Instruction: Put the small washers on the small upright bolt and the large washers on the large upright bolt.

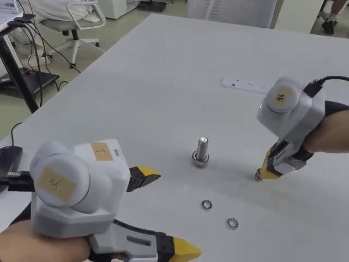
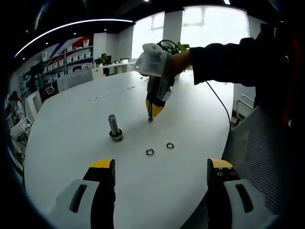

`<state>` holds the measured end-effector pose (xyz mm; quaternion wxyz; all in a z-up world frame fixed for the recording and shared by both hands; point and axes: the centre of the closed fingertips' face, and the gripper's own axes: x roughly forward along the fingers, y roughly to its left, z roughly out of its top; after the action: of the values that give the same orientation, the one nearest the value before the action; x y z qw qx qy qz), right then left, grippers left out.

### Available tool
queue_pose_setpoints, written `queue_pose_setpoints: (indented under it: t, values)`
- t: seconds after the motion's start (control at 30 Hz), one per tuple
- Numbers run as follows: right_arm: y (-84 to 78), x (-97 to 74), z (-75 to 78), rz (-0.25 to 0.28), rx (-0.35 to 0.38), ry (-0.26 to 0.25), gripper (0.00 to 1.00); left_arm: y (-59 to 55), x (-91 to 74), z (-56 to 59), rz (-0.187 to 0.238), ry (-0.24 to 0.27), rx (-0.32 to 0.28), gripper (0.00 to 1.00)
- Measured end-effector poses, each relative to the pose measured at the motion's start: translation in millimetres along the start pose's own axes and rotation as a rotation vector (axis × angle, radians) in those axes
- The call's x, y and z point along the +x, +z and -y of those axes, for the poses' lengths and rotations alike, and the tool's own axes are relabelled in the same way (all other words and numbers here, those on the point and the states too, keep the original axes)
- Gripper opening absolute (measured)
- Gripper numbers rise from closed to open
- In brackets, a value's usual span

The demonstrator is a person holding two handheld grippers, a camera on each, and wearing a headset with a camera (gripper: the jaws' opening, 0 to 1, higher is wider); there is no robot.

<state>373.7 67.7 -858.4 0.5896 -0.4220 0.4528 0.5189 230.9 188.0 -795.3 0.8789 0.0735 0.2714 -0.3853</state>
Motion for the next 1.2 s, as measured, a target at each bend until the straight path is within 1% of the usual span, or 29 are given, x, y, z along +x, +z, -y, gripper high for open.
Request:
queue_pose_setpoints:
  t: [0.67, 1.07, 1.17, 1.2]
  values:
    - [-1.7, 6.2, 0.9, -0.008, -0.006, 0.003, 0.14, 0.0, 0.4, 0.5, -0.002, -0.001, -0.001, 0.78]
    - [-3.4, 5.1, -0.1, 0.004, 0.000, 0.001, 0.21, -0.4, 0.9, 2.1, -0.001, -0.006, 0.004, 0.78]
    - [-2.8, 3.7, -0.8, 0.019, 0.007, 0.002, 0.26, -0.3, 0.9, 2.3, 0.000, -0.007, 0.004, 0.78]
    - [-2.9, 3.3, -0.9, 0.019, 0.009, 0.001, 0.26, -0.5, 1.0, 2.4, -0.001, -0.008, 0.006, 0.78]
